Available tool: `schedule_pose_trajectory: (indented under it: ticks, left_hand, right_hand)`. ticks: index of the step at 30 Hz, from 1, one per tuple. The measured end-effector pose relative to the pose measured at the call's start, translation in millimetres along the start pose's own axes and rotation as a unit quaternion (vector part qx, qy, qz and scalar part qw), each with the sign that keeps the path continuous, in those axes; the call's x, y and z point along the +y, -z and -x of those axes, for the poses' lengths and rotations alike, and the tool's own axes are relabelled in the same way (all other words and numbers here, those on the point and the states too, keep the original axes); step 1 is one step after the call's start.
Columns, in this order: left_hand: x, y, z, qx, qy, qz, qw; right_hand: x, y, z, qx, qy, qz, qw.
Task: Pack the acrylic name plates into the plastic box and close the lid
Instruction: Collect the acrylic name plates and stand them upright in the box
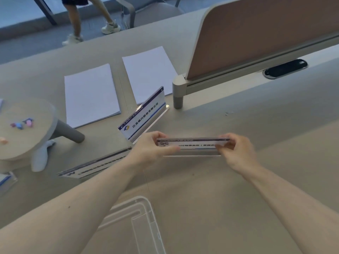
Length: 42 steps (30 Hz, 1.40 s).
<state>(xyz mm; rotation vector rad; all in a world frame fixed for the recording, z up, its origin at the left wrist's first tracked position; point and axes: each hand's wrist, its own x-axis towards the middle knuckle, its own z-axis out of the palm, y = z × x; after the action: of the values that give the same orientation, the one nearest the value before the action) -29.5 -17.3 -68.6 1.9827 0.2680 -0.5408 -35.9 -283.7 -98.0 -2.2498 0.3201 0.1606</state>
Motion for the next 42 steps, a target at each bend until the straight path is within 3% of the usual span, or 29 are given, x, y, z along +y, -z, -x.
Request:
schedule_pose_trajectory:
  ticks: [4,10,17,22,26,33,39,42]
  left_hand:
    - [-4,0,3,0.051,-0.077,-0.108,0.990]
    - [35,38,42,0.062,-0.137,-0.042,0.988]
    - [97,137,163,0.107,-0.182,0.067,0.975]
    - [98,223,270,0.158,-0.182,0.121,0.963]
    - [54,300,369,0.212,-0.186,0.123,0.952]
    - [-83,417,524,0.274,-0.167,0.103,0.942]
    - [-173,487,631,0.346,-0.107,0.061,0.930]
    - [-201,517,665,0.389,-0.074,-0.062,0.916]
  right_hand:
    - [5,-2,8,0.017,0.059,0.009,0.998]
    - [-39,38,37,0.055,0.113,-0.066,0.990]
    - [-183,87,115,0.064,0.185,-0.156,0.968]
    - [-279,69,189,0.000,0.240,-0.192,0.952]
    - [-344,17,266,-0.039,0.272,-0.204,0.940]
    - [-425,-114,411,-0.109,0.311,-0.195,0.924]
    - [-472,-212,519,-0.156,0.349,-0.189,0.904]
    - [-489,-248,546,-0.178,0.372,-0.163,0.896]
